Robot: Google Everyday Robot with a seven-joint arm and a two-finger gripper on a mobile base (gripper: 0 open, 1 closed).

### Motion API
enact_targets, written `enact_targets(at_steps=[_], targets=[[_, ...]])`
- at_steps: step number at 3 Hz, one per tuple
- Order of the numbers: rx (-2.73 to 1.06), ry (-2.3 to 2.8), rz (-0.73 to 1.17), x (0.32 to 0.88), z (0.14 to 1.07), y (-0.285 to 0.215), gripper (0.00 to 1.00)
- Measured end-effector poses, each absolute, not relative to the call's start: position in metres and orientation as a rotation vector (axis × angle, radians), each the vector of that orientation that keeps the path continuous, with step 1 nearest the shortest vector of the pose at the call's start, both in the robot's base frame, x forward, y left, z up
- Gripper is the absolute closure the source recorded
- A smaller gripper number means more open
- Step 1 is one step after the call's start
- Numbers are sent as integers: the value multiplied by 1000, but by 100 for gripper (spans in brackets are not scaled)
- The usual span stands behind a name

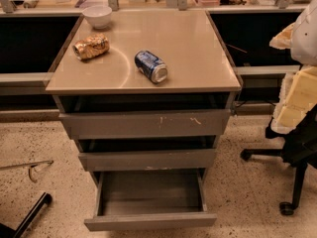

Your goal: Close bottom drawer

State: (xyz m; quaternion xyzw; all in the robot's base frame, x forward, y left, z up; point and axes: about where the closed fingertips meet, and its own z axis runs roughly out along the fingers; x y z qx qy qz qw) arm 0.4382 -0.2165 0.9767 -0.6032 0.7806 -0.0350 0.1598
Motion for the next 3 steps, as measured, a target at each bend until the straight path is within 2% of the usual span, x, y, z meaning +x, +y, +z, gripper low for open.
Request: enact_targets(at_steps=[1,2,3], targets=[[-1724,2230,-100,438,977,-217,0],[-1729,2233,-22,437,948,-217,0],[-1741,2226,47,429,884,-221,0]])
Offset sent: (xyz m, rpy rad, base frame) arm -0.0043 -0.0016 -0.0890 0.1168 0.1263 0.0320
